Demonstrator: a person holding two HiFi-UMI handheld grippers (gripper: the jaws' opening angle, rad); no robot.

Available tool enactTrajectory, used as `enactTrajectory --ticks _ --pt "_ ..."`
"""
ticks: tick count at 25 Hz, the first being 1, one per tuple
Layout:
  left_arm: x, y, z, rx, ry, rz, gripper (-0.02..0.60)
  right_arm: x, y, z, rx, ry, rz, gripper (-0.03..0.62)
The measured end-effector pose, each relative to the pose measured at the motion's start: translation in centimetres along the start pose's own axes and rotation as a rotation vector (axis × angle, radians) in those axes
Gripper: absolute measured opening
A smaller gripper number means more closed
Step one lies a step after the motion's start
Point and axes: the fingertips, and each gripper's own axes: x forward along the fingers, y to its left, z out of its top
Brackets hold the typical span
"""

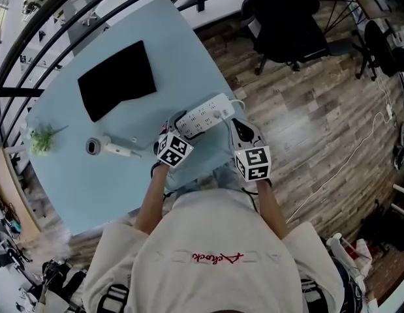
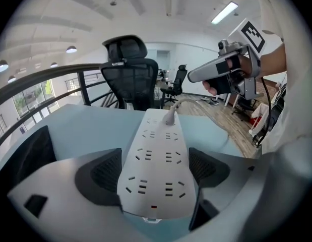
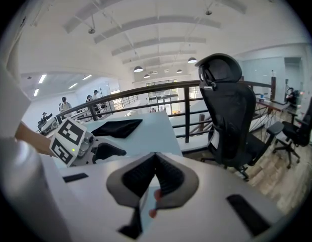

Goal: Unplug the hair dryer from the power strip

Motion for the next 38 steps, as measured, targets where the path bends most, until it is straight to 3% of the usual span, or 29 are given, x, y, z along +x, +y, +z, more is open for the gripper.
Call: enactTrajectory --ticks 8,17,22,25,38 --pt "0.2 0.0 -0.2 0.014 -0.010 -0.054 0.400 1.1 0.8 -0.3 0.004 0.016 0.028 0.017" --pt "0.2 0.1 -0.2 0.015 -0.021 -0.063 0.400 2.3 0.5 -0.8 0.029 0.067 0.050 0.023" --pt "0.2 0.1 -0.1 0.014 -0.026 -0.063 0.400 3.1 1.7 -2.1 0.026 0.129 0.131 0.189" --pt "0.2 0.0 -0.2 0.015 -0.026 -0.064 0.400 3.7 2.1 -3.0 -0.011 0.160 0.127 0.233" --pt "0.2 0.0 -0.2 0.017 -0.035 -0.065 0.400 7.5 1.7 -5.5 -0.090 0.262 0.078 0.242"
